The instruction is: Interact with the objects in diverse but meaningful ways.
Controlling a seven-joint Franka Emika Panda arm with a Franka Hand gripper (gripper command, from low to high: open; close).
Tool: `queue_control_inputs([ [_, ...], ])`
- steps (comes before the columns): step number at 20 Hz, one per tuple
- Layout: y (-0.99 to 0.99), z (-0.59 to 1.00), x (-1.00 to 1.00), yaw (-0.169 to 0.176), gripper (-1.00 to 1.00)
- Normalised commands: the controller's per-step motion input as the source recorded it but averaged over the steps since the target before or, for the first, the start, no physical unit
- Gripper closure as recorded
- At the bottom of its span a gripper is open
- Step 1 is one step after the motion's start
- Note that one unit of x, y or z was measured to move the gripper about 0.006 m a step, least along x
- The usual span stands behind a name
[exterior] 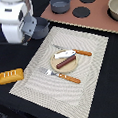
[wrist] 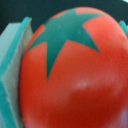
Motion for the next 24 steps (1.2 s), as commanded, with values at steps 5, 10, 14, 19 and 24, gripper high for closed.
queue_control_inputs([
  [5,0.55,-0.03,0.0,0.011,1.0],
  [10,0.59,0.0,0.04,0.0,1.0],
  [14,0.54,0.01,0.08,0.0,1.0],
  [19,0.46,-0.01,0.0,0.0,1.0],
  [24,0.24,-0.1,0.0,0.0,-1.0],
])
